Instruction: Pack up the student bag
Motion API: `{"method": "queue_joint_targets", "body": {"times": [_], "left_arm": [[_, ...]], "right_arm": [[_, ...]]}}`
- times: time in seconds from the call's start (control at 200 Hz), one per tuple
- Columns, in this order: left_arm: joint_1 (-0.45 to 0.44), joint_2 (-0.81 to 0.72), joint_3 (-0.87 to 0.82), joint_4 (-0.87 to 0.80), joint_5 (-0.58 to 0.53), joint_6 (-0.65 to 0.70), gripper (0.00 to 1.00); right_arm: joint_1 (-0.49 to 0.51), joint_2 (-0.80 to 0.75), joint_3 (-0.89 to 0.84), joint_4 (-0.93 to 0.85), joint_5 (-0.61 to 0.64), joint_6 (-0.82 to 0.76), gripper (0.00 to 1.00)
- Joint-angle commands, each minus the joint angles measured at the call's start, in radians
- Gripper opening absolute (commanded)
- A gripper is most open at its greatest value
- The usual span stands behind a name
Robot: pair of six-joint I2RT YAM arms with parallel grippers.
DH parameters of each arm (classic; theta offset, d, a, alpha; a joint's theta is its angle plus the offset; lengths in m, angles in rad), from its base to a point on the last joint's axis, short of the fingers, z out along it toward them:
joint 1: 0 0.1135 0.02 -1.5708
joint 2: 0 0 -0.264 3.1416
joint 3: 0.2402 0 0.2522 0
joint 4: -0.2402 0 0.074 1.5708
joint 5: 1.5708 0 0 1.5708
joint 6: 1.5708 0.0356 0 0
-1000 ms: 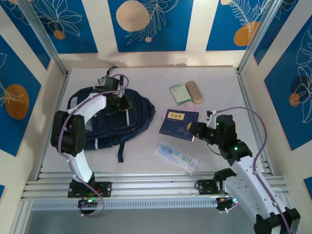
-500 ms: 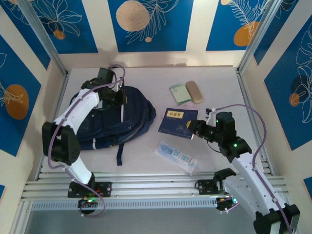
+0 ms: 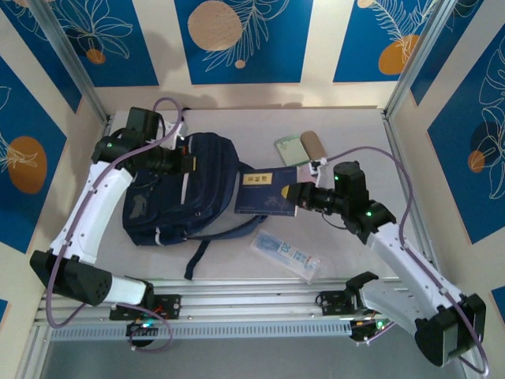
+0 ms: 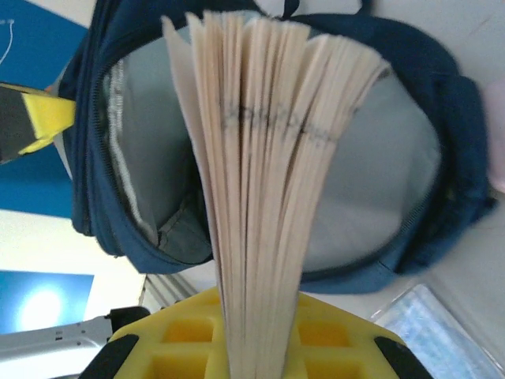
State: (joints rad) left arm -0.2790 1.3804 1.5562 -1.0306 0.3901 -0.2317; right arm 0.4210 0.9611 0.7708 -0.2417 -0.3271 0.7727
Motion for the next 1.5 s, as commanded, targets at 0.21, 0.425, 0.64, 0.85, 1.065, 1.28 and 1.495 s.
{"method": "queue_joint_targets", "body": {"times": [0.21, 0.425, 0.64, 0.85, 1.065, 1.28, 1.495], "left_arm": [[-0.006, -0.070, 0.096, 0.047, 0.193, 0.030, 0.00], [-0.003, -0.094, 0.067, 0.081, 0.221, 0.013, 0.00], [0.006, -0.094, 0.045, 0.125, 0.272, -0.032, 0.00], [0.022, -0.098, 0.013, 0.172, 0.292, -0.077, 0.00], [0.055, -0.092, -0.023, 0.238, 0.325, -0.137, 0.00], [0.075, -0.087, -0.025, 0.254, 0.329, -0.166, 0.00], [0.104, -0.108, -0.061, 0.248, 0.293, -0.159, 0.00]], "right_arm": [[0.098, 0.207, 0.028, 0.319, -0.018, 0.153, 0.00], [0.182, 0.431, 0.077, 0.484, 0.039, 0.277, 0.00], [0.303, 0.715, 0.182, 0.679, 0.098, 0.369, 0.00], [0.455, 0.990, 0.463, 0.494, 0.199, 0.326, 0.00], [0.553, 1.143, 0.682, 0.251, 0.305, 0.254, 0.40], [0.534, 1.052, 0.646, 0.289, 0.276, 0.182, 0.83], [0.514, 0.926, 0.577, 0.329, 0.163, 0.102, 0.95]]}}
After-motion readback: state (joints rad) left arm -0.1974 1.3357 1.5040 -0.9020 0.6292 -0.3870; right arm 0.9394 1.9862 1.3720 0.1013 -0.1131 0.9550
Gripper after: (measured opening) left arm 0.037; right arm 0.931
